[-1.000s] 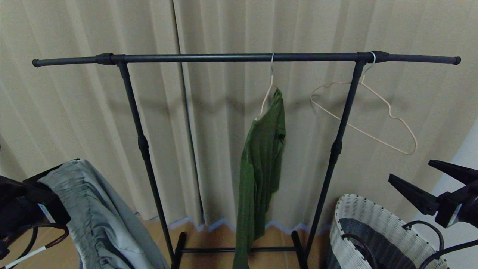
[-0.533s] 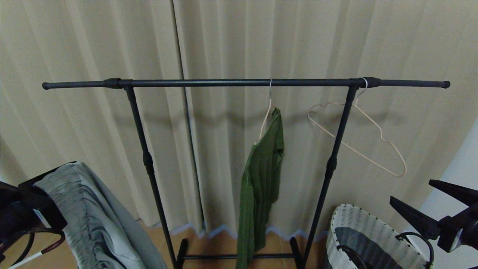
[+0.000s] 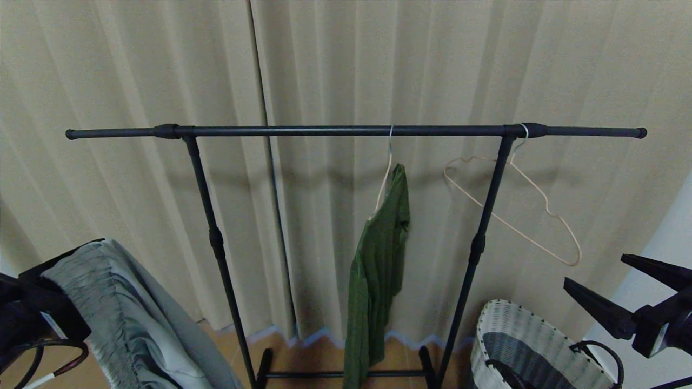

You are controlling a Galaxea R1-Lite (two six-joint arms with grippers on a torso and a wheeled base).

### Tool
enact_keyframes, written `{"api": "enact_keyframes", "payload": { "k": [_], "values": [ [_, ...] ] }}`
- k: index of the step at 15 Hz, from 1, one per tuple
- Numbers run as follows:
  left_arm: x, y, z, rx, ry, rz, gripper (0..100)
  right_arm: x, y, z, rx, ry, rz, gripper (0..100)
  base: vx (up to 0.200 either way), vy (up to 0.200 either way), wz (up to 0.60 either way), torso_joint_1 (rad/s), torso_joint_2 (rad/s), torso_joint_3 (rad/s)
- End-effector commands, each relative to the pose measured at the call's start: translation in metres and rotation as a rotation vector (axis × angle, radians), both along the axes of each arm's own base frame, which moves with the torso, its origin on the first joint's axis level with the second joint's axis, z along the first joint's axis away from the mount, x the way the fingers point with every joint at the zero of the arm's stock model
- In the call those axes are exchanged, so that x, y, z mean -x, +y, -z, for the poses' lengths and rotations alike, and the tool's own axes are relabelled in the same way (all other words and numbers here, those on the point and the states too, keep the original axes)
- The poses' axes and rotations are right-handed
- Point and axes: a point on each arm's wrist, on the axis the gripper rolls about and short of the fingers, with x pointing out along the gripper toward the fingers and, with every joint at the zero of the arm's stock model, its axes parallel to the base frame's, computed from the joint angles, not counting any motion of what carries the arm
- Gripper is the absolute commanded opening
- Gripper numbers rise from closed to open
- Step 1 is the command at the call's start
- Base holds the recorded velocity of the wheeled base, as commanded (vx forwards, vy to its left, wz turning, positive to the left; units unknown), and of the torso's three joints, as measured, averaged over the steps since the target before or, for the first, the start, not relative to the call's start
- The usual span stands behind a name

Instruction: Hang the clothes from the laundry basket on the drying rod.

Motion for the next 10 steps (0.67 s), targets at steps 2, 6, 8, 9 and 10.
{"api": "enact_keyframes", "payload": {
  "k": [2,6,8,9,10],
  "values": [
    [0.0030,0.0003,-0.0005,0.004,-0.010,0.000,0,-0.0038,0.0004,-0.0058,-0.002,-0.018,0.000,100,0.000,0.000,0.00,0.000,0.00,0.000],
    [0.0040,0.0004,-0.0021,0.002,-0.020,0.000,0,-0.0029,0.0006,-0.0051,0.000,-0.018,-0.001,100,0.000,0.000,0.00,0.000,0.00,0.000],
    [0.0037,0.0004,-0.0030,0.002,-0.023,0.000,0,-0.0031,0.0004,-0.0056,-0.001,-0.020,0.000,100,0.000,0.000,0.00,0.000,0.00,0.000],
    [0.0037,0.0004,-0.0030,0.002,-0.023,0.000,0,-0.0032,0.0004,-0.0060,-0.001,-0.021,0.000,100,0.000,0.000,0.00,0.000,0.00,0.000],
    [0.0040,0.0005,-0.0032,0.001,-0.025,0.000,0,-0.0030,0.0004,-0.0062,-0.001,-0.023,0.000,100,0.000,0.000,0.00,0.000,0.00,0.000]
  ]
}}
